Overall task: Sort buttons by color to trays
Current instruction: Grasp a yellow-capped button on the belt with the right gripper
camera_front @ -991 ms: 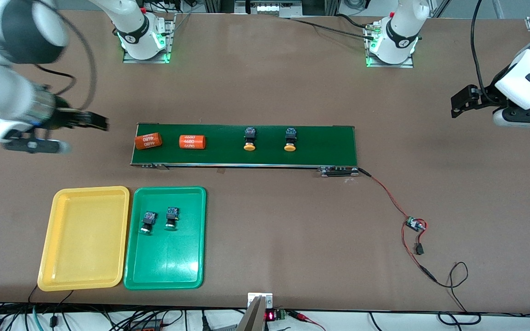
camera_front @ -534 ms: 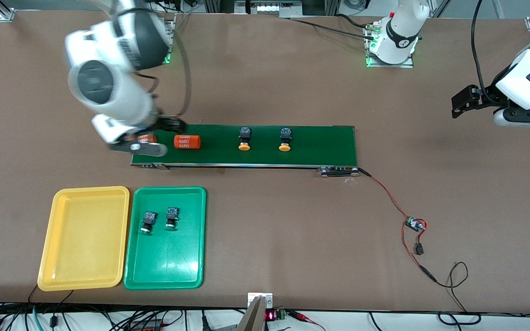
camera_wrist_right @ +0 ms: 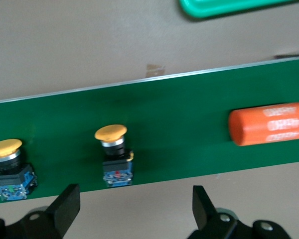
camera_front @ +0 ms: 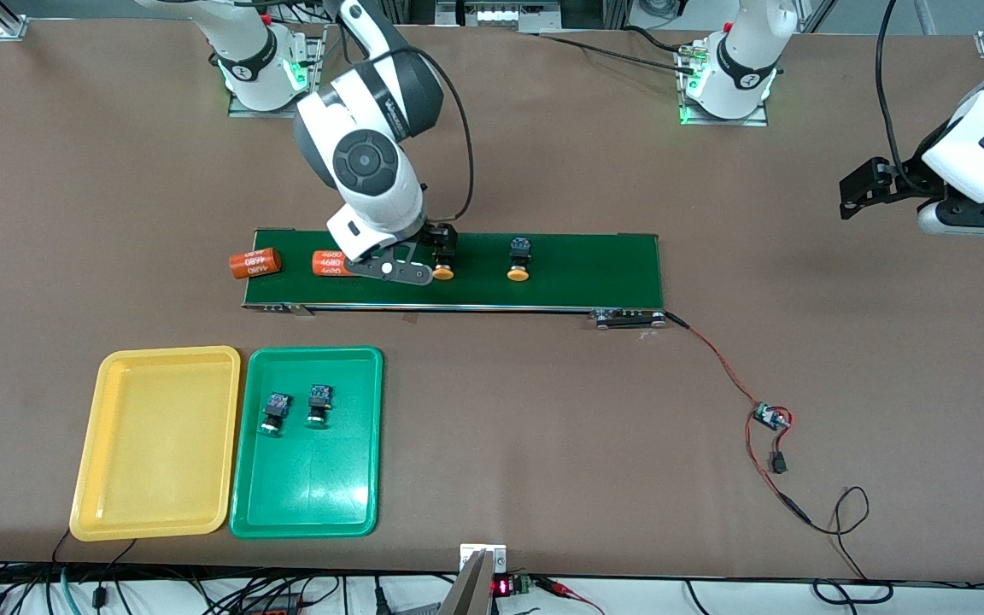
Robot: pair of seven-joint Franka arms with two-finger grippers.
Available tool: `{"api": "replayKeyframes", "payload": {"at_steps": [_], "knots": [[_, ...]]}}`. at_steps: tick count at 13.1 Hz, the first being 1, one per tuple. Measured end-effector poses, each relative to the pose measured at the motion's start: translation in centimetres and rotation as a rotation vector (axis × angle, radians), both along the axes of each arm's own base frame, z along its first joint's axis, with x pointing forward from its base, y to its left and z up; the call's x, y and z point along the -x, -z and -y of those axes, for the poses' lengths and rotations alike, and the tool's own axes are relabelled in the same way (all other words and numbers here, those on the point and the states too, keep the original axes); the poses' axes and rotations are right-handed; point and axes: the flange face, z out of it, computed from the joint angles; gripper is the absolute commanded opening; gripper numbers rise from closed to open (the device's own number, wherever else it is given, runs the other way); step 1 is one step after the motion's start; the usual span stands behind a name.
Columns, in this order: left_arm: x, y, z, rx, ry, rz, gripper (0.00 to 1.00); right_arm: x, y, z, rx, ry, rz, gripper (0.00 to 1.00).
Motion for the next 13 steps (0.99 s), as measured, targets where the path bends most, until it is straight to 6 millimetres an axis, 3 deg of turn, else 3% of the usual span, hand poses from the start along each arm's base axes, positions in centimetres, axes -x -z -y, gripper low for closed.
{"api": "replayKeyframes", "payload": {"at_steps": [5, 9, 10, 11, 12, 13], "knots": [[0.0, 0.0, 0.0, 0.0, 0.0, 0.0, 1.0, 1.8, 6.4, -2.8, 0.041, -0.043, -0.037, 1.0], [0.0, 0.0, 0.1, -0.001, 0.002, 0.0, 1.0, 1.9, 10.3, -2.2, 0.085, -0.041, -0.076, 0.98], [0.0, 0.0, 0.2, -0.001, 0.003, 0.0, 1.0, 1.9, 10.7, -2.1, 0.091, -0.039, -0.08, 0.81], [0.0, 0.0, 0.2, -0.001, 0.003, 0.0, 1.0, 1.8, 10.8, -1.9, 0.094, -0.037, -0.082, 0.54], [0.0, 0.0, 0.2, -0.001, 0.003, 0.0, 1.0, 1.8, 10.9, -1.8, 0.095, -0.036, -0.084, 0.37], [0.0, 0.0, 0.1, -0.001, 0.002, 0.0, 1.0, 1.9, 11.0, -1.8, 0.096, -0.037, -0.085, 0.27]]}}
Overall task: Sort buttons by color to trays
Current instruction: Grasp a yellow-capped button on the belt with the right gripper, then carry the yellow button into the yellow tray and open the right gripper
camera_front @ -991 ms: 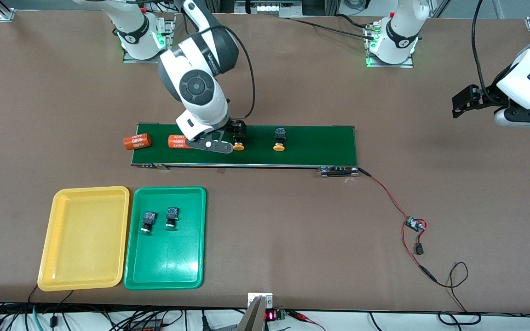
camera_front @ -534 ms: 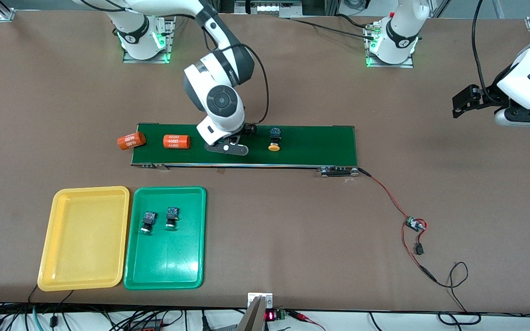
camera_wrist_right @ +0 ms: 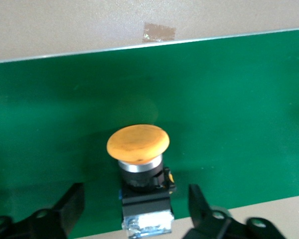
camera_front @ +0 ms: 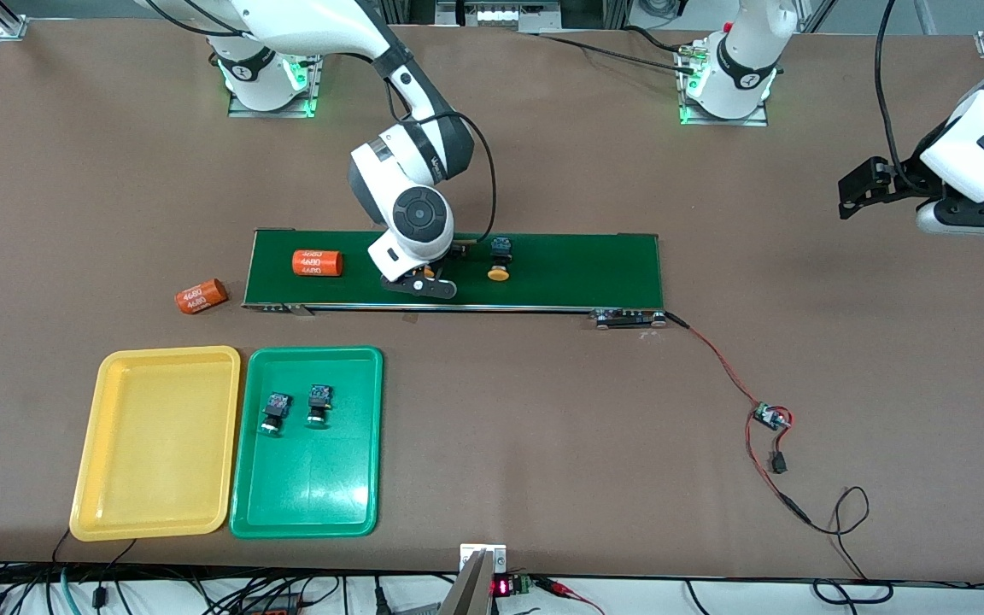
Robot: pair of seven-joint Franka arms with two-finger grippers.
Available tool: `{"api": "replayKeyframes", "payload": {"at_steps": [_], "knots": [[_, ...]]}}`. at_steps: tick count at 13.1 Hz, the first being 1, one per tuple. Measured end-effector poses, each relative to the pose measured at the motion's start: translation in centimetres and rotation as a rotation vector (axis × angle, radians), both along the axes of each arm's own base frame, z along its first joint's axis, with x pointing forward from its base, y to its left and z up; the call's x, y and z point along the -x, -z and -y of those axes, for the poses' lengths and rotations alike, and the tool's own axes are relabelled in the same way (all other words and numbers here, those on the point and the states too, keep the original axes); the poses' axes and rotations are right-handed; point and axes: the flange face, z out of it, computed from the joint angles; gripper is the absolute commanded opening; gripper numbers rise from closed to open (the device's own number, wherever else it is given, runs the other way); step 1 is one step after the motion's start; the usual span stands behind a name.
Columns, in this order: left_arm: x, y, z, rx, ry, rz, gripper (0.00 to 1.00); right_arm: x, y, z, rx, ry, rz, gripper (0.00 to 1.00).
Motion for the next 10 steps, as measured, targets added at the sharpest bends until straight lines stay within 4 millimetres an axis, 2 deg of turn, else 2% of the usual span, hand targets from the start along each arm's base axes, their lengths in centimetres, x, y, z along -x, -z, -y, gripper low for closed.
{"api": "replayKeyframes", "payload": {"at_steps": [4, 6, 8, 10], "knots": [[0.0, 0.0, -0.2, 0.0, -0.005, 0.0, 1.0, -0.3, -0.2, 0.7, 0.013, 0.011, -0.01, 0.19], [0.0, 0.0, -0.3, 0.0, -0.006, 0.0, 1.0, -1.5, -1.0, 2.1, 0.023, 0.038, 0.002, 0.17], [0.0, 0.0, -0.3, 0.0, -0.007, 0.0, 1.0, -4.6, -3.4, 4.7, 0.02, 0.093, 0.054, 0.13], [0.0, 0.0, -0.4, -0.001, -0.008, 0.0, 1.0, -8.4, -7.0, 8.8, 0.026, 0.167, 0.113, 0.11]]}}
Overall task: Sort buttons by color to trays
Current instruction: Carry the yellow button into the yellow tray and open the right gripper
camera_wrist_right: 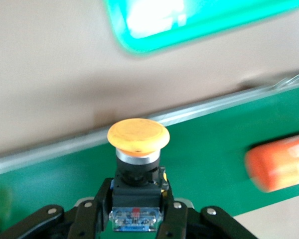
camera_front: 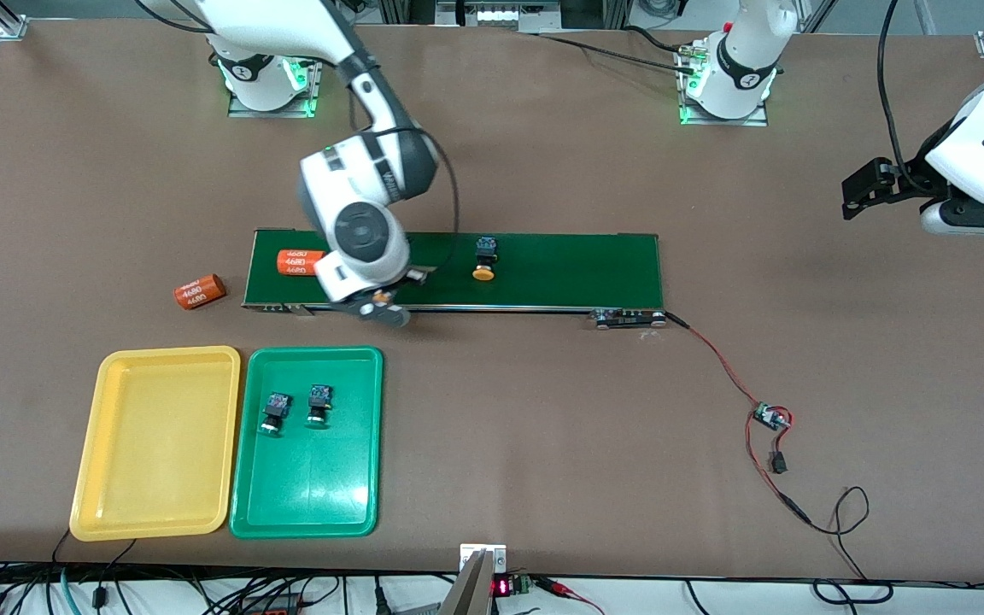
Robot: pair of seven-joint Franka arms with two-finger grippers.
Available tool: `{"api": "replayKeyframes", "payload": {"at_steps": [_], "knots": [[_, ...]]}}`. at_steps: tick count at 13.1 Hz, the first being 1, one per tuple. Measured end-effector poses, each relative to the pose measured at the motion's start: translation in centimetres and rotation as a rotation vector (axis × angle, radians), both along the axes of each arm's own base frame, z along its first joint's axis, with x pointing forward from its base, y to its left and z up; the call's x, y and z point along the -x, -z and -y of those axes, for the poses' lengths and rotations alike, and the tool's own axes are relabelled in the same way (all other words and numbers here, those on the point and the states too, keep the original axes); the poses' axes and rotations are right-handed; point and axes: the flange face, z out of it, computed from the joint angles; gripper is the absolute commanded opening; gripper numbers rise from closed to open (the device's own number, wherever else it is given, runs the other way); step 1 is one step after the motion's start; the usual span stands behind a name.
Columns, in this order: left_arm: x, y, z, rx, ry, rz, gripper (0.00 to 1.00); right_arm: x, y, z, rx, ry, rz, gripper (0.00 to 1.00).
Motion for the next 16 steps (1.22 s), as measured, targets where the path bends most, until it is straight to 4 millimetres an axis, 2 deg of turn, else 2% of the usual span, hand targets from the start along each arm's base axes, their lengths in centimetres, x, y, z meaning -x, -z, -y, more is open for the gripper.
{"api": "replayKeyframes", "payload": {"at_steps": [2, 4, 7, 11, 13, 16], "knots": [[0.0, 0.0, 0.0, 0.0, 0.0, 0.0, 1.0, -3.7, -3.0, 5.1, 0.004, 0.081, 0.045, 0.09], [0.0, 0.0, 0.0, 0.0, 0.0, 0.0, 1.0, -6.3, -3.0, 10.5, 0.005, 0.132, 0.05, 0.06], [0.0, 0.0, 0.1, 0.0, 0.001, -0.001, 1.0, -9.2, -0.5, 18.7, 0.0, 0.08, 0.031, 0.03], [0.1, 0.0, 0.1, -0.001, 0.002, -0.006, 1.0, -11.7, 1.8, 27.0, -0.022, -0.072, 0.012, 0.03], [0.1, 0.0, 0.1, -0.001, 0.002, -0.006, 1.0, -12.3, 3.3, 29.9, -0.033, -0.164, 0.014, 0.03], [0.1, 0.0, 0.1, -0.001, 0.002, -0.006, 1.0, -13.4, 5.9, 33.0, -0.029, -0.328, 0.058, 0.03]]}}
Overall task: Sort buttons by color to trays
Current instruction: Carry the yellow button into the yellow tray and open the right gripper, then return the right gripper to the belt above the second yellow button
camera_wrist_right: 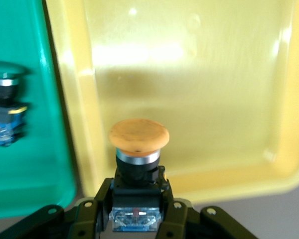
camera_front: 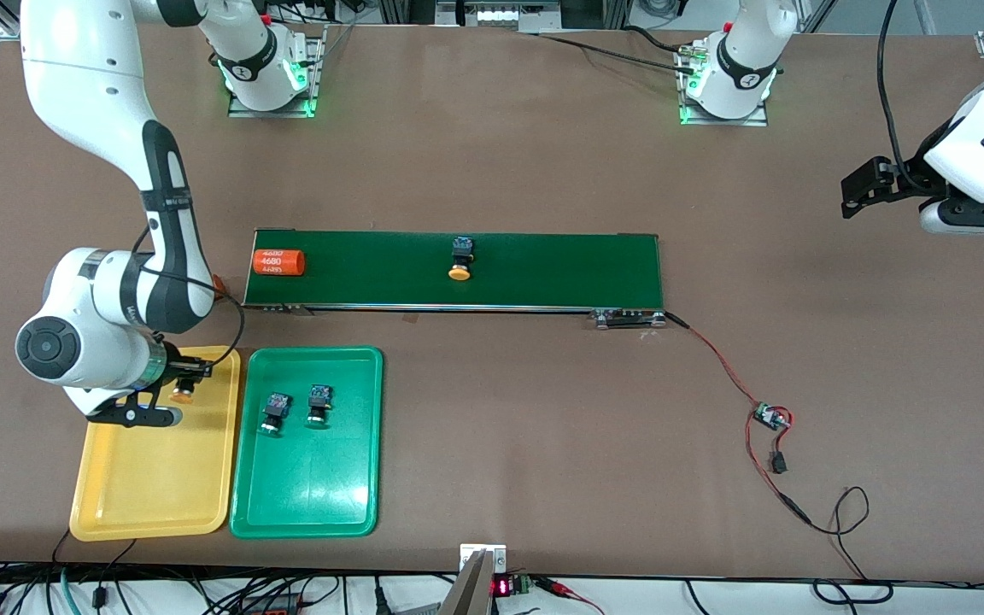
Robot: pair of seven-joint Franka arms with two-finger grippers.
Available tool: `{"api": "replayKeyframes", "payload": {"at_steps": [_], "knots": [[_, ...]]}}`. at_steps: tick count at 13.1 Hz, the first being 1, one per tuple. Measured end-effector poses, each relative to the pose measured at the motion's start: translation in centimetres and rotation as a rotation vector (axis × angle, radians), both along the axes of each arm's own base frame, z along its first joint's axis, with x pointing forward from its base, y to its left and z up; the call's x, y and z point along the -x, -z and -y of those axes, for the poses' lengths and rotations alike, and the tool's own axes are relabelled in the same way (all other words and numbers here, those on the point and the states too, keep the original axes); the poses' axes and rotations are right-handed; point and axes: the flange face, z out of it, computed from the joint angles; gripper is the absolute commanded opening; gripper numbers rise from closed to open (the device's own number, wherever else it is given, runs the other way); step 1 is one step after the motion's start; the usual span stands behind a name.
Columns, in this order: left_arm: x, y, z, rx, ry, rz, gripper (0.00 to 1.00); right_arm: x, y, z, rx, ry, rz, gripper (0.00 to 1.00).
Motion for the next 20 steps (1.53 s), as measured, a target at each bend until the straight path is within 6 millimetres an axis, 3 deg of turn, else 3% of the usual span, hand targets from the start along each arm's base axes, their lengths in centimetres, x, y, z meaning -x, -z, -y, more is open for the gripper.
{"api": "replayKeyframes", "payload": {"at_steps": [4, 5, 6, 10, 13, 17, 20], "knots": [[0.1, 0.0, 0.1, 0.0, 0.002, -0.004, 1.0, -0.7, 3.6, 3.4, 0.02, -0.129, 0.037, 0.07], [0.1, 0.1, 0.1, -0.001, 0.002, -0.007, 1.0, -0.7, 4.1, 3.4, 0.021, -0.14, 0.036, 0.4], [0.1, 0.1, 0.1, -0.001, 0.002, -0.008, 1.0, -0.7, 4.2, 3.1, 0.018, -0.148, 0.035, 0.99], [0.1, 0.1, 0.1, -0.001, 0.001, -0.011, 1.0, -1.1, 3.7, 1.9, 0.012, -0.166, 0.048, 1.0], [0.1, 0.1, 0.1, -0.001, 0.001, -0.011, 1.0, -1.6, 1.9, 1.4, 0.005, -0.165, 0.072, 1.0], [0.1, 0.1, 0.1, -0.001, 0.001, -0.011, 1.0, 0.2, -5.0, -1.7, -0.058, -0.065, -0.019, 1.0], [0.2, 0.0, 0.1, -0.001, 0.001, -0.011, 1.0, 3.5, -9.9, -5.7, -0.121, -0.026, -0.056, 1.0]]}}
